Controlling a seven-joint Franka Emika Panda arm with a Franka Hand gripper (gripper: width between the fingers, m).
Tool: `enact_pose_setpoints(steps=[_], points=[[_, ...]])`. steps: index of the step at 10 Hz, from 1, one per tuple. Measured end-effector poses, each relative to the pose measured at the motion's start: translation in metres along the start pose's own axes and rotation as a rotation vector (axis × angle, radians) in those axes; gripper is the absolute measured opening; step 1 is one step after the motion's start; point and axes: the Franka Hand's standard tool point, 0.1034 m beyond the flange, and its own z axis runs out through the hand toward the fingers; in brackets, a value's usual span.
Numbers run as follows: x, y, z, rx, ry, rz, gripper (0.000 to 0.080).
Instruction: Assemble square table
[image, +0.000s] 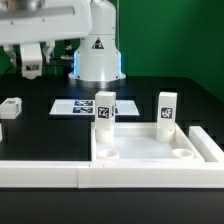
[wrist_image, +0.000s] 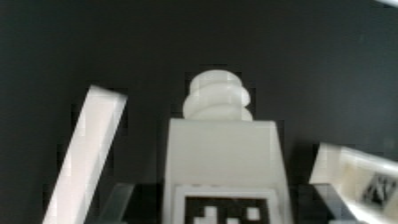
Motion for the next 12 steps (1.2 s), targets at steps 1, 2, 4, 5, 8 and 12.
enact_pose_setpoints(steps=[1, 2, 4, 5, 8, 12], points=[[-0.006, 0.001, 0.003, -0.002, 0.063, 0.009, 0.0287], [-0.005, 0.005, 0.002, -0.016, 0.148, 0.007, 0.0287], [-0.005, 0.006, 0.005, -0.034, 0.226, 0.021, 0.0287], [0.006, -0.010, 0.008, -0.038, 0.287, 0.063, 0.0287], [0.063, -0.064, 0.011, -0.054, 0.443, 0.148, 0.0287], [0.109, -0.101, 0.001, -0.095, 0.602, 0.193, 0.0287]])
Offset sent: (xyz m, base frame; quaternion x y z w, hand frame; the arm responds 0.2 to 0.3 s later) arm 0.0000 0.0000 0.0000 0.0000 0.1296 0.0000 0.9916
